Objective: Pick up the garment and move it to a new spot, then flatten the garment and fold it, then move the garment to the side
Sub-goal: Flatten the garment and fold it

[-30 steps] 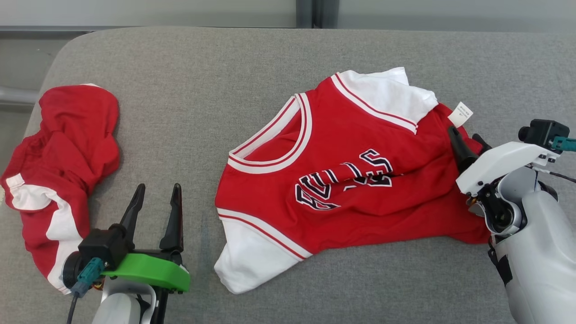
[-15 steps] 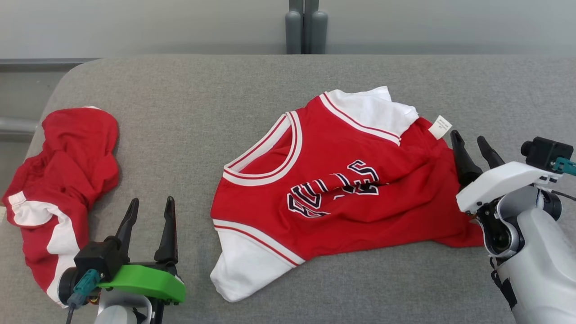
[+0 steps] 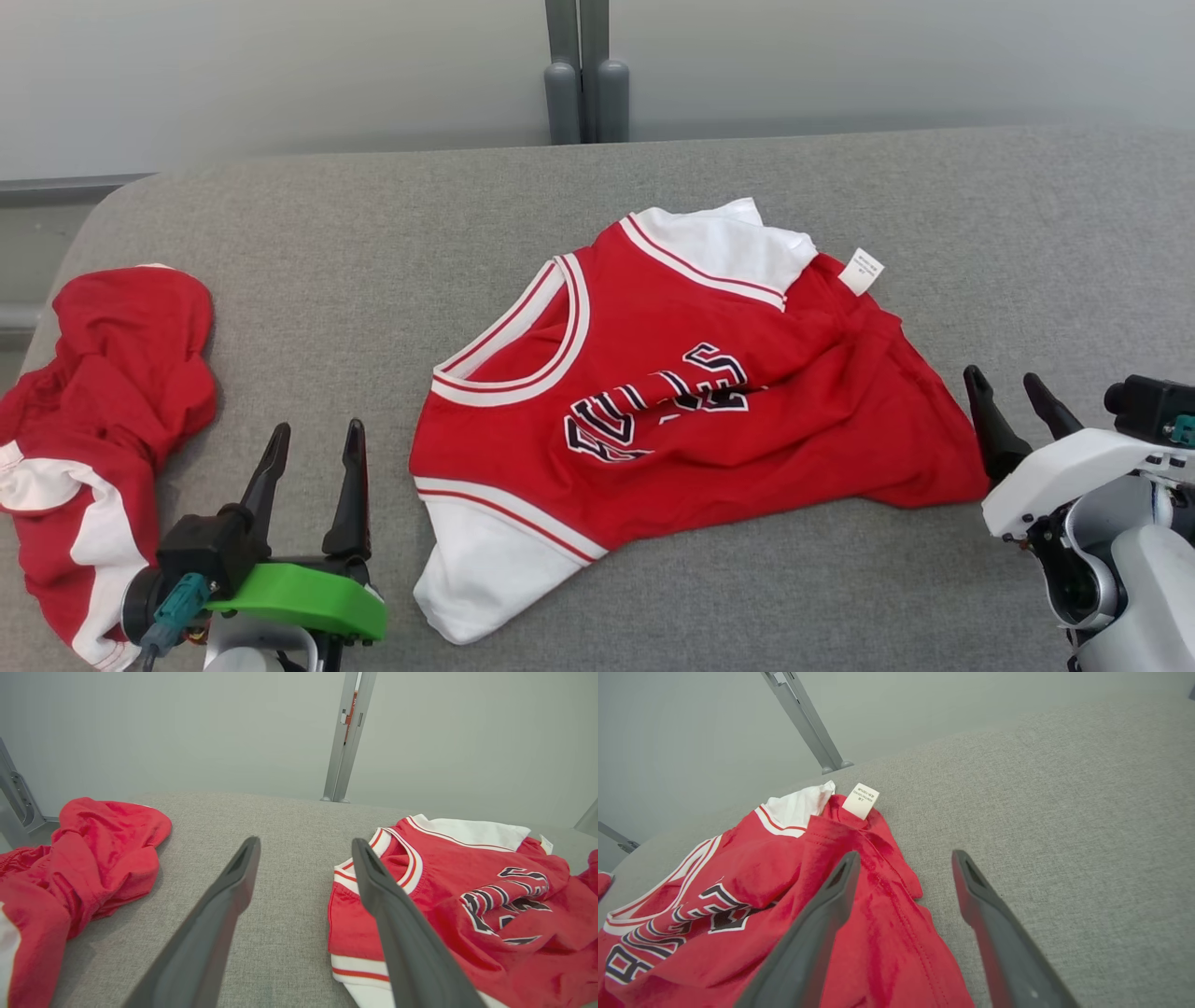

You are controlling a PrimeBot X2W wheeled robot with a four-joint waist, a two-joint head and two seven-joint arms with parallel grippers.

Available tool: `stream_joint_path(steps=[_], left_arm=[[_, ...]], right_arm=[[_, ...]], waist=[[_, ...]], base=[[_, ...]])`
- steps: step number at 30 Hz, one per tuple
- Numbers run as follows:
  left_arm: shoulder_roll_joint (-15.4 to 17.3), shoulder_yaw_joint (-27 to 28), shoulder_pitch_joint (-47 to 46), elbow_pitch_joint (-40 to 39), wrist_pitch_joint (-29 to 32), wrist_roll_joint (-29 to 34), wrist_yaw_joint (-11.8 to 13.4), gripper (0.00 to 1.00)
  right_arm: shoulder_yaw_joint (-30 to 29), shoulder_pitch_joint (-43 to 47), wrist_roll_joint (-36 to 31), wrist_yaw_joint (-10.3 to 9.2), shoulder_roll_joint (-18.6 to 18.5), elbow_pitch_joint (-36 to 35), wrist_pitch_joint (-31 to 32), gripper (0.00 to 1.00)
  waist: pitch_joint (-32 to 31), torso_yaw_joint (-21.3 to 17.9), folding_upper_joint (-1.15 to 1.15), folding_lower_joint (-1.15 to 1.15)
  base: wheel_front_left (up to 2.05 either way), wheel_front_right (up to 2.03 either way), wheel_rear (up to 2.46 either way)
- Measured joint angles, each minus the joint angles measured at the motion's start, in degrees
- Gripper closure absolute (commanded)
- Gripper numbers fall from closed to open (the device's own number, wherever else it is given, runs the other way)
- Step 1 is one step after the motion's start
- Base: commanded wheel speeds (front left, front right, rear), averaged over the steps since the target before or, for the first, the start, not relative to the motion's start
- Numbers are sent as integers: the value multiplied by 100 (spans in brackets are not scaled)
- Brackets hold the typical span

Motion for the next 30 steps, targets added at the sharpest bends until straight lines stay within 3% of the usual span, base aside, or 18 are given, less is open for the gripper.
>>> stream_joint_path(steps=[17, 18, 19, 22, 25, 26, 28, 30], left_arm=[[1, -63, -105, 59, 0, -26, -4, 0], [0, -62, -115, 60, 0, -26, -4, 0], [0, -62, -115, 62, 0, -26, -4, 0], [0, -56, -118, 68, 0, -29, -4, 0], [0, -54, -124, 82, 0, -40, -8, 0], [0, -53, -132, 89, 0, -42, -19, 0], [0, -54, -149, 98, 0, -42, -23, 0], [0, -48, -149, 108, 0, -43, -23, 0]], right_arm=[[177, -615, -178, 1, -31, 732, 868, 0], [168, -651, -178, 1, -31, 787, 924, 33], [149, -677, -178, 1, -30, 848, 976, 57], [119, -743, -179, 1, -26, 947, 1028, 69], [101, -798, -187, 1, -13, 1017, 1067, 71], [98, -814, -188, 1, -12, 1039, 1074, 76], [93, -831, -188, 1, -3, 1073, 1085, 100], [99, -831, -187, 1, 9, 1102, 1100, 100]], waist=[[169, 332, 0, 0], [184, 352, 0, 0], [197, 371, 0, 0], [238, 419, 0, 0], [267, 454, 0, 0], [272, 462, 0, 0], [276, 474, 0, 0], [271, 474, 0, 0]], base=[[0, 0, 0], [0, 0, 0], [0, 0, 0], [0, 0, 0], [0, 0, 0], [0, 0, 0], [0, 0, 0], [0, 0, 0]])
